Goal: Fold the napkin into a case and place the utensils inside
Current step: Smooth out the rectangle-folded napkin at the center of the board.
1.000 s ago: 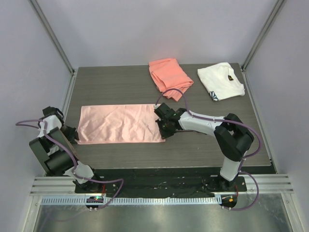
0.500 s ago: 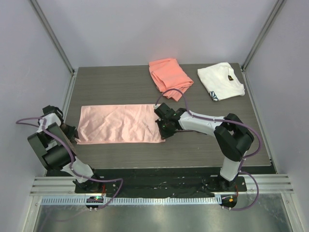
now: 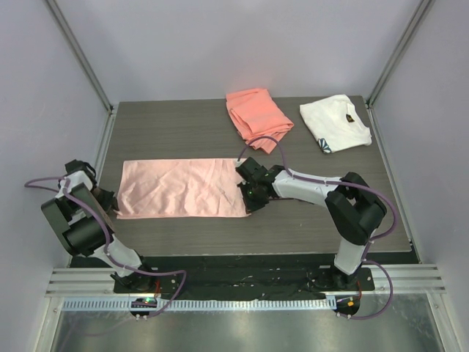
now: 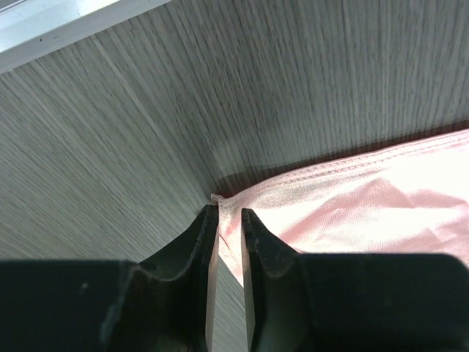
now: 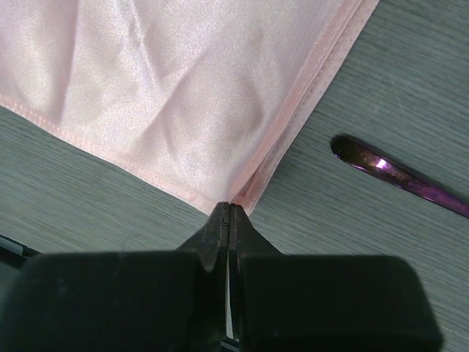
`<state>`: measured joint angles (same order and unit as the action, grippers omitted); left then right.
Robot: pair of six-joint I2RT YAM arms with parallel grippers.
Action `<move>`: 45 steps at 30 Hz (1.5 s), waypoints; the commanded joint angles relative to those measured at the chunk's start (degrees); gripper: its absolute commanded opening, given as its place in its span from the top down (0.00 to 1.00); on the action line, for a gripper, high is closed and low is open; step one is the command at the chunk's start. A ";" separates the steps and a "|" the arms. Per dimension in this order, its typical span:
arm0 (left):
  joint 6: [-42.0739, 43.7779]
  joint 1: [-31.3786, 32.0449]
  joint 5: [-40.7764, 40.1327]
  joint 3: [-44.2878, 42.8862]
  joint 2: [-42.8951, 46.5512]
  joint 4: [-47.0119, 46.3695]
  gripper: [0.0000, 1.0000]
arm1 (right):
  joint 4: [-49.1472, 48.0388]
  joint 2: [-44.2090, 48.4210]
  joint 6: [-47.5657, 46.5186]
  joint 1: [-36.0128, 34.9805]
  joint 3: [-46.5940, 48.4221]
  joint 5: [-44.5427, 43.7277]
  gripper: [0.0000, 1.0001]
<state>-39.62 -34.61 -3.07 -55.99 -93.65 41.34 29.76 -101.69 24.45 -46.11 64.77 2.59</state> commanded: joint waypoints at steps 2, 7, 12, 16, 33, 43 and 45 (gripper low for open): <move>-0.37 -0.19 -1.50 -0.44 -1.18 -1.35 0.76 | -2.07 3.78 1.13 0.40 -0.52 1.10 0.99; -0.37 -0.19 -1.15 -0.62 -2.68 -1.44 0.79 | -2.60 3.87 1.39 0.67 -0.61 1.72 0.99; -0.20 -0.37 -0.54 -0.88 -2.77 -1.79 0.93 | -2.69 4.66 1.74 0.93 -0.79 1.72 0.99; 0.06 0.33 -1.67 -0.79 0.56 -1.79 1.00 | -2.51 5.27 1.83 1.11 -0.35 1.45 0.99; -1.34 4.55 -1.95 1.49 5.23 2.34 1.00 | -0.93 5.98 0.25 3.13 -1.93 1.28 0.99; -0.99 4.46 -2.91 2.37 2.15 0.76 1.00 | -2.77 5.28 -0.10 4.97 -4.04 2.59 0.99; -0.90 4.55 -3.17 2.28 1.98 0.76 1.00 | -3.82 4.49 0.07 4.97 -4.48 3.12 0.99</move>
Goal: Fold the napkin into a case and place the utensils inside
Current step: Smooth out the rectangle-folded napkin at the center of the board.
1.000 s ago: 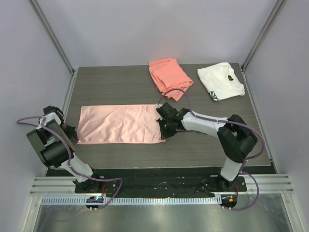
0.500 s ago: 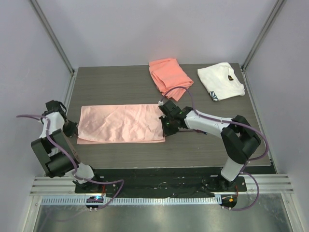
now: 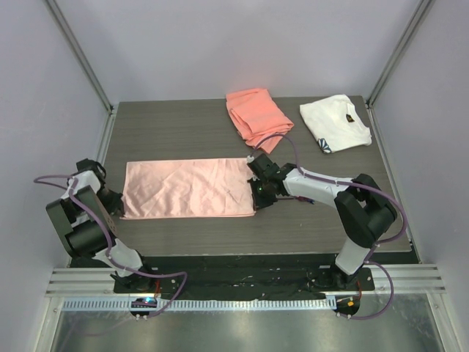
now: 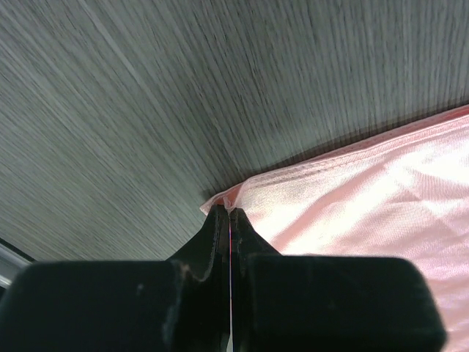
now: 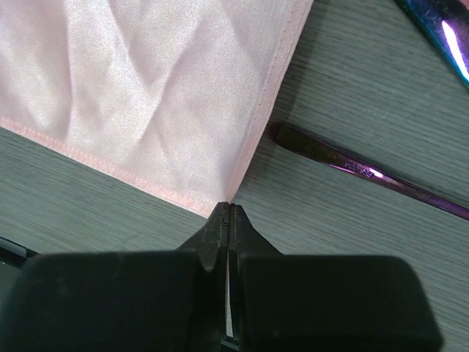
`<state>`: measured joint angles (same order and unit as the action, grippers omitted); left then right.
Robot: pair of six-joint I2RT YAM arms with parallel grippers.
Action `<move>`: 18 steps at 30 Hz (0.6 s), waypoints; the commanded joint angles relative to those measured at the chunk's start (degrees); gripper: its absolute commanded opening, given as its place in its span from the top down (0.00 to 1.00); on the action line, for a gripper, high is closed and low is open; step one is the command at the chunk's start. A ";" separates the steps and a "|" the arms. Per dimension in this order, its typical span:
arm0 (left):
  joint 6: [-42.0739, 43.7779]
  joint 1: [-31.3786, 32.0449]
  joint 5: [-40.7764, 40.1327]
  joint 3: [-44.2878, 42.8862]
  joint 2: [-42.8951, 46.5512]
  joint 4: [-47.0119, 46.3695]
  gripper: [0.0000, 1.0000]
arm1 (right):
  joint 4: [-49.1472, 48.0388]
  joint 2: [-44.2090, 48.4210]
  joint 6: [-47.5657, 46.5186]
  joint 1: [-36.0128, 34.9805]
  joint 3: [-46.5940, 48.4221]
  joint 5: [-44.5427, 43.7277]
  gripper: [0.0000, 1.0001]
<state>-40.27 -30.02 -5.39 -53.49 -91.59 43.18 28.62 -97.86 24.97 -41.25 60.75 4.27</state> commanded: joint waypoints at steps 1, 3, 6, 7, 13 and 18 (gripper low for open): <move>-0.25 -0.13 -1.20 -0.29 -0.34 -1.08 1.00 | -2.87 0.48 -0.45 0.12 -0.55 1.53 0.99; -0.16 -0.04 -1.73 -0.56 -0.69 -0.55 1.00 | -3.13 0.39 -0.45 0.12 -0.98 1.27 0.99; 0.02 -0.04 -1.82 -0.73 -1.75 -0.64 1.00 | -3.75 0.04 -0.80 0.12 -1.95 1.00 0.99; 0.10 -0.04 -1.65 -0.91 -2.01 -0.38 1.00 | -3.84 -0.22 -0.89 0.21 -2.13 0.83 0.99; 0.46 -0.04 -3.66 -2.67 3.69 1.38 0.62 | -2.44 0.83 -1.59 0.21 -2.22 0.83 0.70; 0.98 4.26 -4.81 -6.44 11.43 4.02 0.50 | 2.22 4.08 -5.89 0.65 6.12 -7.34 0.38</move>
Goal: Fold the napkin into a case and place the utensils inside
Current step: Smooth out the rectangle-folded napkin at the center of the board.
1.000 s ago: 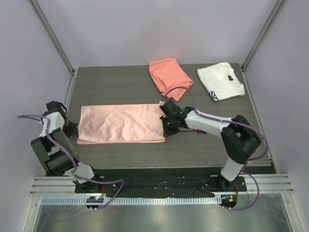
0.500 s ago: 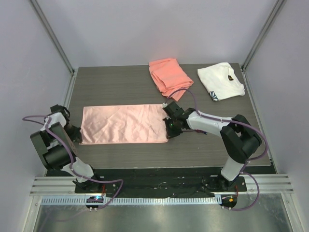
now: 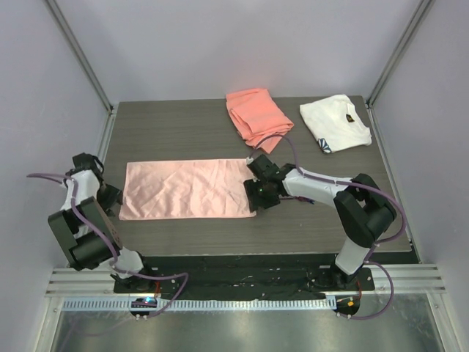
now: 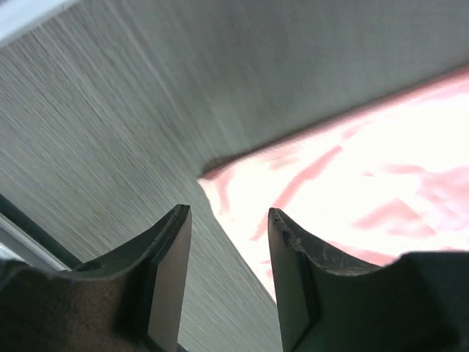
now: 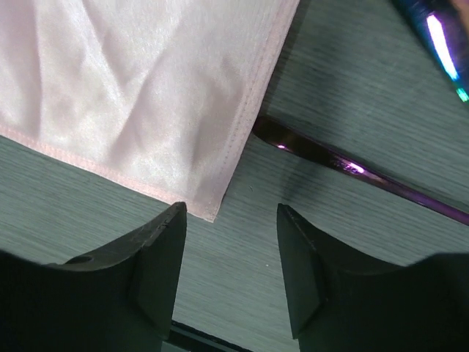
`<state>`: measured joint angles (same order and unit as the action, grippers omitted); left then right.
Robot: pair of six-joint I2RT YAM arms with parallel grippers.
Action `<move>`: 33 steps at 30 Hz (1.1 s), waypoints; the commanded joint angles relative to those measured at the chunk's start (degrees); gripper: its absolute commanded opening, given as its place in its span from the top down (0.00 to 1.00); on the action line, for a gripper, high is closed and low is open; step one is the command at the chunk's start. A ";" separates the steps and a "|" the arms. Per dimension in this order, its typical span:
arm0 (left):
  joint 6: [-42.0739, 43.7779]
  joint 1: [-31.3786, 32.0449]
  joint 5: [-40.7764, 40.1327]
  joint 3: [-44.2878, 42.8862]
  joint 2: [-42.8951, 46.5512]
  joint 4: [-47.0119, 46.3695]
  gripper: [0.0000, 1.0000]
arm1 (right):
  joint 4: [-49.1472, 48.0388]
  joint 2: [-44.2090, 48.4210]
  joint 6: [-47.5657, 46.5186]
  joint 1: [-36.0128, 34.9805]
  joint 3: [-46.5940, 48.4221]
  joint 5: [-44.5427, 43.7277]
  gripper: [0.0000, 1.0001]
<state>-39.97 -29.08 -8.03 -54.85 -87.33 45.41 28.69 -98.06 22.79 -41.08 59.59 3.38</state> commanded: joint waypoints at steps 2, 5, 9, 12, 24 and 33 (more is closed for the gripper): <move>0.94 7.01 2.12 -5.09 9.02 0.39 0.50 | 1.64 3.93 -4.15 1.44 10.10 -6.89 0.34; 0.85 10.53 12.14 -4.83 6.22 -4.71 0.64 | 0.32 1.12 -3.19 1.79 13.95 -5.67 0.33; 1.56 13.17 17.43 -7.81 -2.04 -6.47 0.84 | -3.72 -2.56 -1.34 1.88 17.48 -1.56 0.34; 1.64 13.44 17.62 -9.13 -6.18 -5.51 0.94 | -6.26 -4.85 -0.55 1.79 18.72 0.13 0.39; 3.67 7.48 6.30 -8.17 -12.86 -0.76 1.00 | -13.39 -10.74 -0.29 2.06 21.53 -1.01 0.68; 5.25 2.10 2.06 -6.93 -11.73 -0.15 0.98 | -15.77 -16.10 0.59 3.11 26.45 3.56 0.69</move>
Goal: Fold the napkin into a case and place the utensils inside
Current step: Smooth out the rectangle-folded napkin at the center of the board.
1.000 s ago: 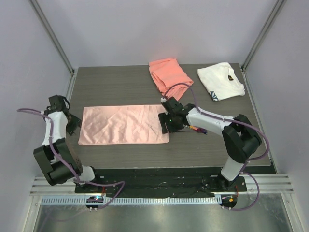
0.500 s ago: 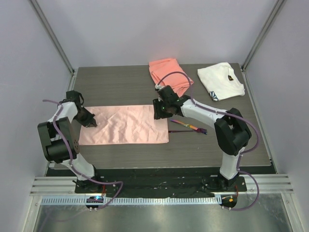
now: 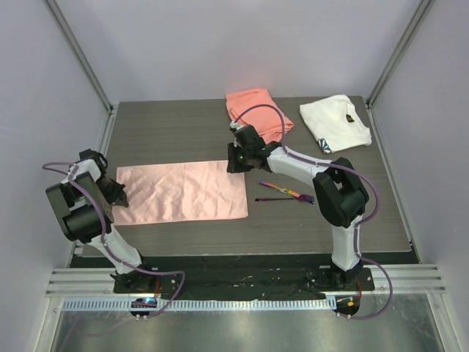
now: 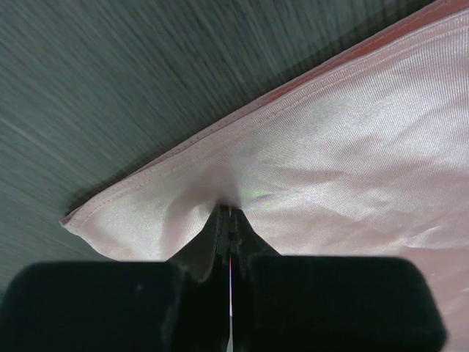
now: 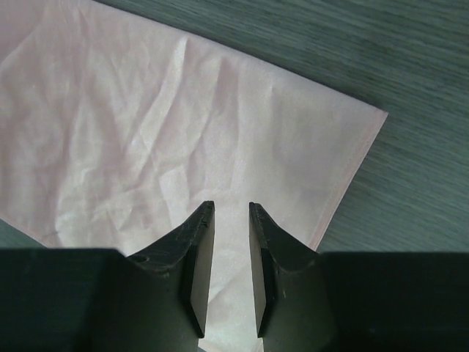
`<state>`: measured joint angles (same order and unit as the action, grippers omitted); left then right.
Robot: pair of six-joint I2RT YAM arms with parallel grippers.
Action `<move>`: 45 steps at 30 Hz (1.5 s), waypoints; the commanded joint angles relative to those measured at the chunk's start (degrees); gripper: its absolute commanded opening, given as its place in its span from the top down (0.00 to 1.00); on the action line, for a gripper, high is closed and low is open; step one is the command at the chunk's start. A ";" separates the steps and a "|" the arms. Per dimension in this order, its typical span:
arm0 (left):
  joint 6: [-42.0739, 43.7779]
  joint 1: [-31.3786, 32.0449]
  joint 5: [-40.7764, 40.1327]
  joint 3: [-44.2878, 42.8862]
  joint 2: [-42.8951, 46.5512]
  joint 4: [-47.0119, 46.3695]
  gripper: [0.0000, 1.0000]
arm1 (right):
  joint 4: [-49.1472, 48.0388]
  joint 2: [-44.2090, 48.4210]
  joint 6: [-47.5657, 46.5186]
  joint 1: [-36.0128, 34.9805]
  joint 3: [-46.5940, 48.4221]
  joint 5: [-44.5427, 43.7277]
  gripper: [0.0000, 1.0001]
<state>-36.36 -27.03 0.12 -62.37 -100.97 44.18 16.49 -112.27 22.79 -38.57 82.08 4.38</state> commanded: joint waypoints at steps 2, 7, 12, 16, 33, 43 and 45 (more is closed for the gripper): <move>1.56 0.13 -7.23 -0.12 2.27 2.22 0.98 | -4.18 -3.22 0.68 1.04 4.93 3.26 0.69; 0.42 2.32 -3.82 -1.96 9.63 0.31 0.88 | -7.17 -6.99 2.08 1.65 7.82 8.71 0.66; -5.28 7.50 20.81 -1.88 10.03 -13.74 0.80 | -16.21 -12.26 8.84 1.65 10.46 15.82 0.49; -8.02 14.62 26.24 -4.25 2.46 -20.88 0.94 | -20.87 -17.89 12.01 1.56 15.56 20.92 0.51; -16.46 19.29 19.48 -2.32 -12.32 -24.24 1.00 | -33.54 -24.75 17.39 6.39 10.91 26.72 0.99; -14.53 17.27 14.21 -1.26 -11.71 -19.84 1.00 | -29.50 -23.27 9.74 13.68 5.99 23.49 0.99; -13.66 17.27 13.59 -1.88 -11.79 -18.96 1.00 | -27.93 -20.55 7.82 14.13 4.50 22.61 0.99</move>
<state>-53.63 -7.90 23.79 -65.25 -110.65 18.48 -16.23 -136.81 36.97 -27.29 90.37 32.25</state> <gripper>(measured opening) 0.013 0.016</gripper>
